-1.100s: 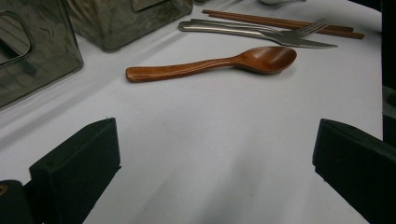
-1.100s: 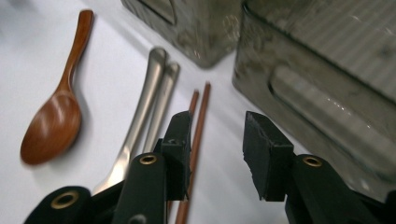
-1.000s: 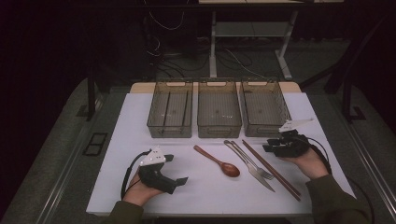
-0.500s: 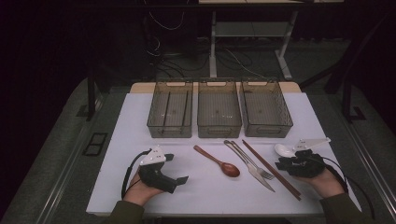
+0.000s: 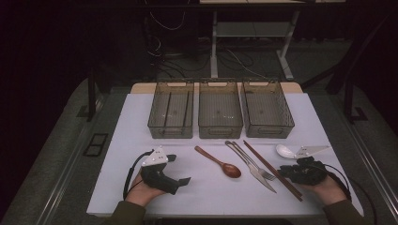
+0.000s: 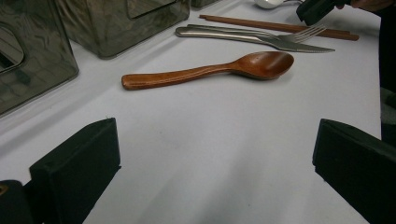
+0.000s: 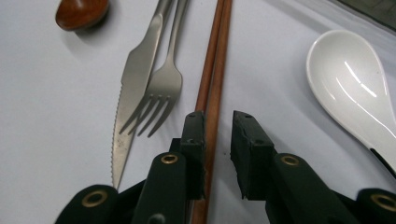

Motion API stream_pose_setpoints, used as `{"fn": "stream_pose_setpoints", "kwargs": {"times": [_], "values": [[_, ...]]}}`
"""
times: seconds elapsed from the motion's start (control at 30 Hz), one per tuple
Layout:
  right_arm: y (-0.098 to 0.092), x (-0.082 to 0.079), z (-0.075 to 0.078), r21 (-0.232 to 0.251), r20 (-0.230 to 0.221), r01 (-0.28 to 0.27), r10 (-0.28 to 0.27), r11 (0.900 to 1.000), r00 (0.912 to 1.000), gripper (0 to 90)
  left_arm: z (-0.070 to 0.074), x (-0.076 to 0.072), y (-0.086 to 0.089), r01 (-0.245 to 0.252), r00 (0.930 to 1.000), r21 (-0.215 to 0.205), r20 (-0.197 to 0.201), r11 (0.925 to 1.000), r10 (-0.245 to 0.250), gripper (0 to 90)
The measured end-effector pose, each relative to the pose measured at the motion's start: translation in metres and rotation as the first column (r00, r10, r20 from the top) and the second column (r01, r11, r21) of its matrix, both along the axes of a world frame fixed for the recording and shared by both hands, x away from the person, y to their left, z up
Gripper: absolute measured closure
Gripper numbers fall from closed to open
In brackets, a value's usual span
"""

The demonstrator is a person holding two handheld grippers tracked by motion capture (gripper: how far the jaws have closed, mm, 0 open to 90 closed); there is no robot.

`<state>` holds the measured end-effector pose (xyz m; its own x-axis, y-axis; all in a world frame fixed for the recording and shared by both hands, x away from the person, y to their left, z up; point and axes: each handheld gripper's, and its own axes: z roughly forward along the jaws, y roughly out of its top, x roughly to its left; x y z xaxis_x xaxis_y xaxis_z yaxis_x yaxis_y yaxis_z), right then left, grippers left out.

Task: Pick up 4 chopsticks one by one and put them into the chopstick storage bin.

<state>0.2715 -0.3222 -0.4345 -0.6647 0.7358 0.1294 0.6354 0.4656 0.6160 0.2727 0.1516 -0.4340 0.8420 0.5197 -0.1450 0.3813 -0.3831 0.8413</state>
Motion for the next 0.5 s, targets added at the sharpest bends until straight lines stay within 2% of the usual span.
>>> {"fn": "stream_pose_setpoints", "kwargs": {"times": [0.1,0.2,0.37,0.5], "values": [[0.0,0.0014,-0.0005,0.008,-0.006,-0.001,0.001,1.0,1.0,74.8,-0.0008,-0.0001,0.001,-0.01,0.9999,-0.003,-0.012,0.9999,0.01,0.0],[-0.0006,0.0021,-0.0021,0.022,-0.019,-0.007,0.007,1.0,0.9998,75.3,-0.0004,0.0004,0.0015,-0.009,0.9999,-0.006,-0.008,0.9999,0.009,0.0],[0.0003,0.0032,-0.0037,0.012,-0.024,-0.014,0.015,1.0,0.9996,76.7,-0.0012,-0.0005,0.0021,-0.013,0.9999,-0.004,-0.011,0.9999,0.013,0.0],[0.0031,0.0049,-0.0054,-0.013,-0.029,-0.027,0.027,1.0,0.9992,77.0,-0.0013,-0.0016,0.0045,-0.019,0.9998,-0.003,-0.01,0.9998,0.019,0.0]]}}
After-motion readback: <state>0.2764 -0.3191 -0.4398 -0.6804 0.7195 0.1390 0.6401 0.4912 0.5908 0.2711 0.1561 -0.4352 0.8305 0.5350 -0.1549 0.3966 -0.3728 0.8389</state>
